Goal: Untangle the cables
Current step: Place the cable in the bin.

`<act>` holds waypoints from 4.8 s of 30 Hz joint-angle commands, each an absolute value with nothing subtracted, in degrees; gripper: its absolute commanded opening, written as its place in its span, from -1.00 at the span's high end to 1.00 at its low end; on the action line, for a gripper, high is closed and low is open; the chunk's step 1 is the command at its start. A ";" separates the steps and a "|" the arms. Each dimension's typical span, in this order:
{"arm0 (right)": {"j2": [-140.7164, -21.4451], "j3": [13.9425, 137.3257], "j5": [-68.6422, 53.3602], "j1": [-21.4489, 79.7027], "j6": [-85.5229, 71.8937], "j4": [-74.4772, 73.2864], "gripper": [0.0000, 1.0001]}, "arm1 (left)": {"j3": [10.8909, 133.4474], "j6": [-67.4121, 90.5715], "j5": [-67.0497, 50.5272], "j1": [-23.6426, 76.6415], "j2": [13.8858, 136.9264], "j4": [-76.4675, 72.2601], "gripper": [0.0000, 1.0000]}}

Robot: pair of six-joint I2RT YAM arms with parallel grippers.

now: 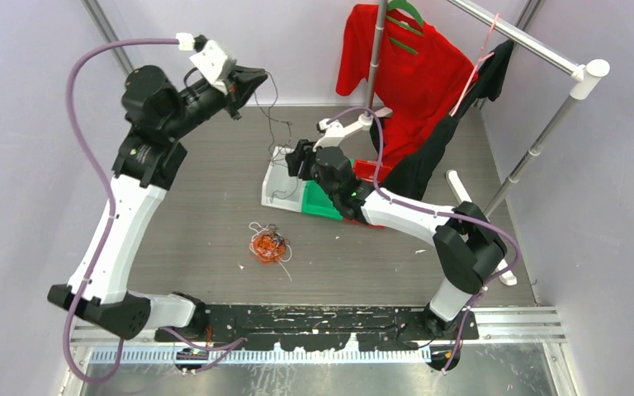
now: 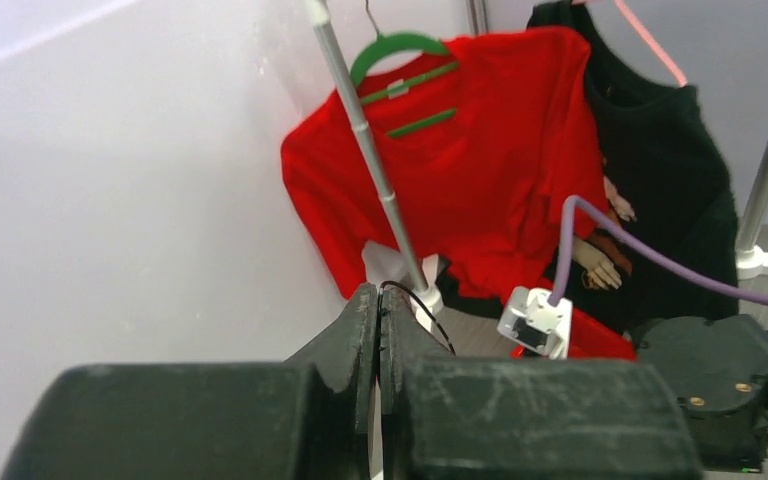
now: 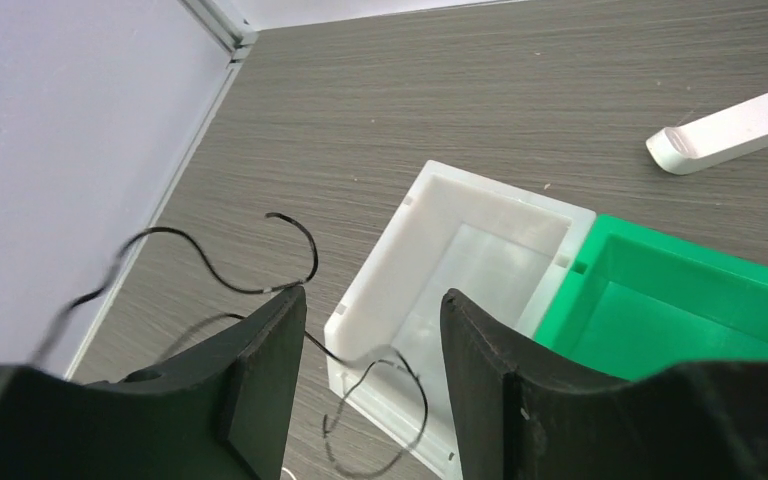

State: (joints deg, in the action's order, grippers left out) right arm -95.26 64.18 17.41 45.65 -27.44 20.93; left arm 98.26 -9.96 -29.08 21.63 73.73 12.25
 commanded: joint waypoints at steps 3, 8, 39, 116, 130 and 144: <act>-92.72 63.70 19.24 44.61 -27.76 22.96 -0.14 | 97.53 -12.91 -26.64 21.82 76.77 7.45 1.00; -92.08 62.29 19.24 43.72 -27.62 22.43 -0.14 | 95.50 -16.11 -25.23 21.80 77.88 6.08 1.00; -83.59 53.42 19.14 33.58 -34.97 13.71 -0.06 | 80.42 -27.89 -20.22 24.20 88.50 8.55 1.00; -85.15 55.84 2.65 29.97 -36.91 9.67 -0.10 | 102.04 -50.05 -29.50 20.90 111.22 63.07 -0.23; -86.63 57.04 8.61 29.97 -35.30 3.24 0.04 | 96.71 -41.99 -20.16 22.13 114.19 39.76 1.00; -84.79 59.38 10.34 29.97 -35.77 0.65 -0.01 | 96.16 -38.89 -18.90 23.36 117.51 37.92 0.82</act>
State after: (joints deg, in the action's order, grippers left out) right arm -86.89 55.37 8.58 30.20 -36.29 -0.03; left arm 91.81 -41.69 -17.43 23.09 117.40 35.99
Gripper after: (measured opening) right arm 0.502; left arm 0.028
